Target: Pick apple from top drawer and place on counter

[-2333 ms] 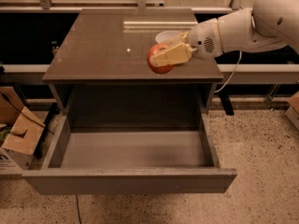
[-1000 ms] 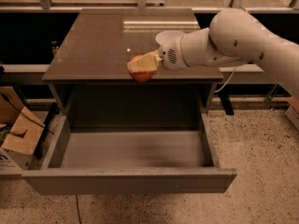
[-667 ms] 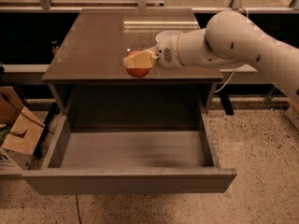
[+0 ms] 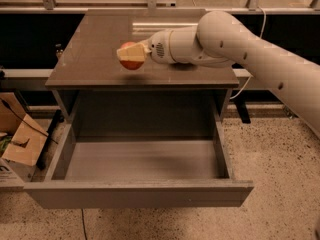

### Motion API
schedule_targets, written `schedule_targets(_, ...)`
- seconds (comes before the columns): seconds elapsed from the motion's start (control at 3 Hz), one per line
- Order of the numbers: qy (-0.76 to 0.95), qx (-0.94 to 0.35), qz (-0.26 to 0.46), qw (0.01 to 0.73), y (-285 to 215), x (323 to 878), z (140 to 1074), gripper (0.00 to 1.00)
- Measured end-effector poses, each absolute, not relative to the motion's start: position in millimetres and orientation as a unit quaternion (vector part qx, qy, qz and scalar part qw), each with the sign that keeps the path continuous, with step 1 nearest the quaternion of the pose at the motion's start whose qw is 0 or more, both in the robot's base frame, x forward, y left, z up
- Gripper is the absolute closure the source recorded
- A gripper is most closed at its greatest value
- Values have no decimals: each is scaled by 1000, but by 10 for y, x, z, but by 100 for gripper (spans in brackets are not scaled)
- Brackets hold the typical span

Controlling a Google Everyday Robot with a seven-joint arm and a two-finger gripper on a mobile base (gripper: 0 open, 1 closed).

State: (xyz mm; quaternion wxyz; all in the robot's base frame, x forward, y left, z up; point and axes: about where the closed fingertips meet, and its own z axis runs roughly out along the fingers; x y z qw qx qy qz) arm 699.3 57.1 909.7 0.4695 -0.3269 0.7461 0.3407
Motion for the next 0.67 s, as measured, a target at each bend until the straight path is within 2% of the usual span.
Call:
schedule_targets(0.33, 746, -322, 348, 467, 767, 7270, 9028, 82)
schedule_targets(0.67, 756, -317, 353, 450, 893, 7479, 8905, 58)
